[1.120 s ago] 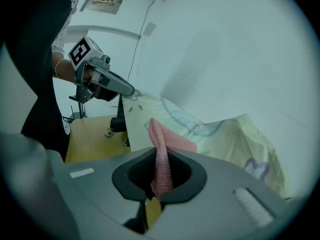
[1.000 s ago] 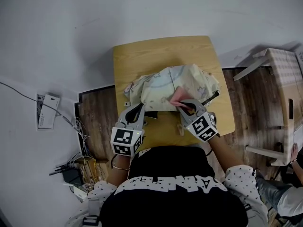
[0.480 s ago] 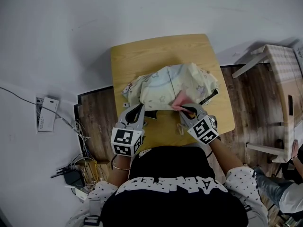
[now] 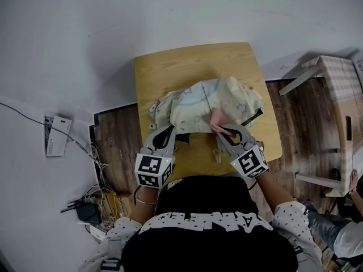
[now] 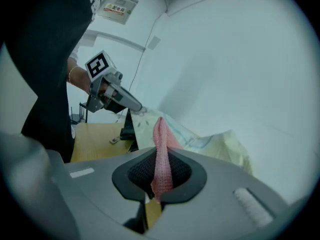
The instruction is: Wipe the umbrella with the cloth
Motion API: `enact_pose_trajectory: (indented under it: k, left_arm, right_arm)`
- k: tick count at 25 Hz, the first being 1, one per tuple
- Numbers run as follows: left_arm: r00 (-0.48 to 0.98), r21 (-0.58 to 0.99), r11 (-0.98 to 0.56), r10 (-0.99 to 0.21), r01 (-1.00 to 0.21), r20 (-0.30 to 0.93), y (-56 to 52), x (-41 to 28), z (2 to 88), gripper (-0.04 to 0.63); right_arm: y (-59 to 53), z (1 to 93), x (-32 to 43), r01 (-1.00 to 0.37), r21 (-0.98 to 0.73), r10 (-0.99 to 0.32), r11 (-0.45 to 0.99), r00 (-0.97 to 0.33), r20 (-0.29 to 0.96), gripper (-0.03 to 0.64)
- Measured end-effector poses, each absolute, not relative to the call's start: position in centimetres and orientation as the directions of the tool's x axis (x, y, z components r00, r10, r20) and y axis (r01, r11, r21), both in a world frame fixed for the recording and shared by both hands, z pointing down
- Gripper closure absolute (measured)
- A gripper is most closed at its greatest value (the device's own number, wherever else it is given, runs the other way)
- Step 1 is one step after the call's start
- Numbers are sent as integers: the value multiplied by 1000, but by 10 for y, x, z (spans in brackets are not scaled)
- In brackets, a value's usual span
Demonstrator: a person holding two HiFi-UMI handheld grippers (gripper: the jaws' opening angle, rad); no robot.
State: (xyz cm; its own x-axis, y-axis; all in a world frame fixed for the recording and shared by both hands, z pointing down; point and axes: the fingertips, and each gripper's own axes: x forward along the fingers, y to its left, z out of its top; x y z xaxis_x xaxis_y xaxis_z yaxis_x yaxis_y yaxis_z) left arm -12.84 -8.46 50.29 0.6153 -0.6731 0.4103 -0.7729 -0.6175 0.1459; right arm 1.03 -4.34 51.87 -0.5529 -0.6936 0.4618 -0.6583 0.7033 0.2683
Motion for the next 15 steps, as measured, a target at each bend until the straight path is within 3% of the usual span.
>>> enact_pose_trajectory:
  k: [7,15]
  left_arm:
    - [617,153,-615,-674,-773,407,-81,-124,501,592]
    - [611,159,-605,-680,-780,405,-80,-126,500,592]
  right_arm:
    - [-91,474,7,-654,423,-778,628,-506,373,583]
    - [-128,462,26,-770,345,-838,537,-437,328,583]
